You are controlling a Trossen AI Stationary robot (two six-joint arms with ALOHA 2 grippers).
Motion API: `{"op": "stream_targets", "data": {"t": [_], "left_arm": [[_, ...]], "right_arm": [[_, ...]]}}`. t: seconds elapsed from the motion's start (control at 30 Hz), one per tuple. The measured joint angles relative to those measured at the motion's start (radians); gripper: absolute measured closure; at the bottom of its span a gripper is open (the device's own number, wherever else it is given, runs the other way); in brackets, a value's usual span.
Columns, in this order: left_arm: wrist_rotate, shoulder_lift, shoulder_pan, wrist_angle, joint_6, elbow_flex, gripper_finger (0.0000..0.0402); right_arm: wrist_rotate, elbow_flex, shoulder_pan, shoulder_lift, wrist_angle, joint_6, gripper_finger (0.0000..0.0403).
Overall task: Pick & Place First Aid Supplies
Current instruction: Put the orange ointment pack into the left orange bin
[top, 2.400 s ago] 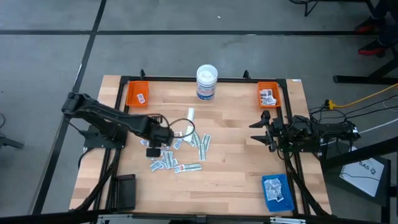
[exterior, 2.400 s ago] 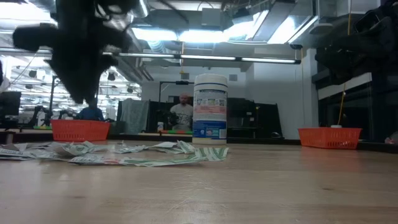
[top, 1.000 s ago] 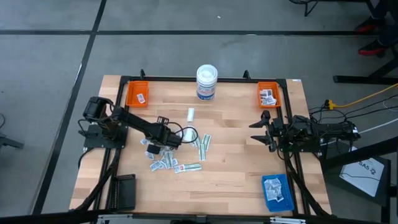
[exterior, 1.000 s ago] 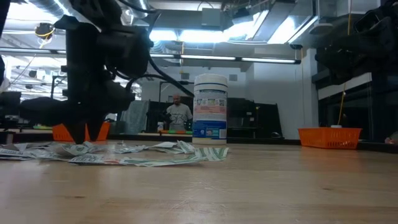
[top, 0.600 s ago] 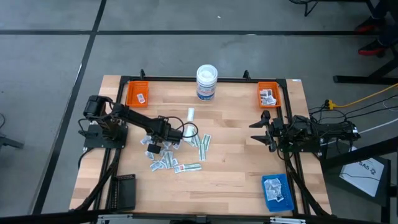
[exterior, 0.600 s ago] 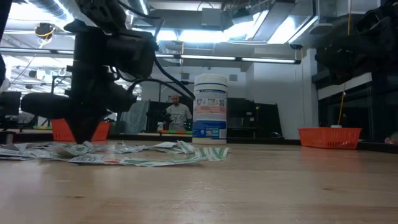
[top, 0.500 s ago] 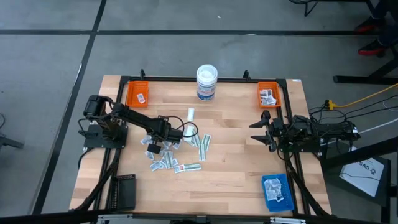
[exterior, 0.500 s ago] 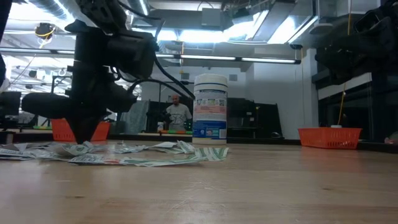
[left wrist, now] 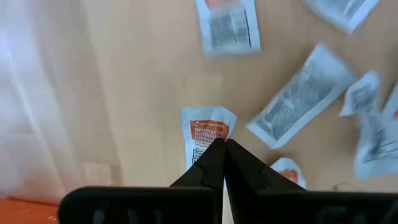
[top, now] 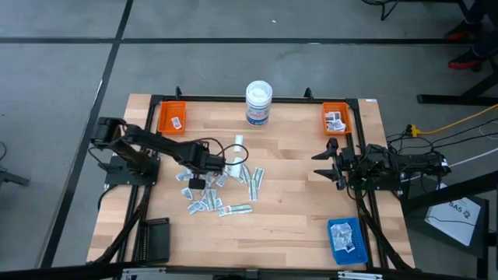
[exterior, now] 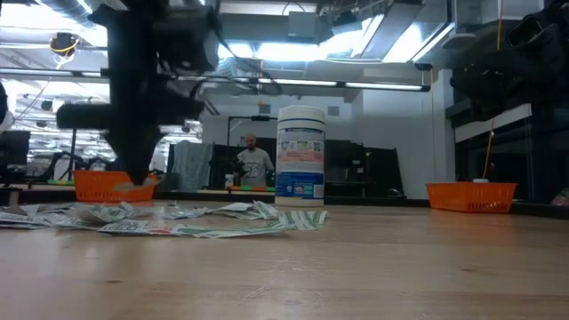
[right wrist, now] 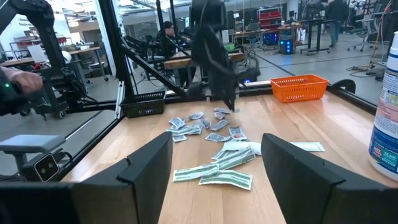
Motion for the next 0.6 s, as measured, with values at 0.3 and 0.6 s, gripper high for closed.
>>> {"op": "stream_targets", "data": {"t": [0.3, 0.6], "left_arm": [[-0.013, -0.179, 0.016, -0.002, -0.127, 0.0, 0.04], [-0.031, -0.326, 0.124, -0.012, -0.121, 0.001, 0.04]], "right_arm": [[0.0, 0.0, 0.0, 0.0, 0.0, 0.0, 0.0158], [0.0, 0.0, 0.0, 0.0, 0.0, 0.0, 0.0158]]}}
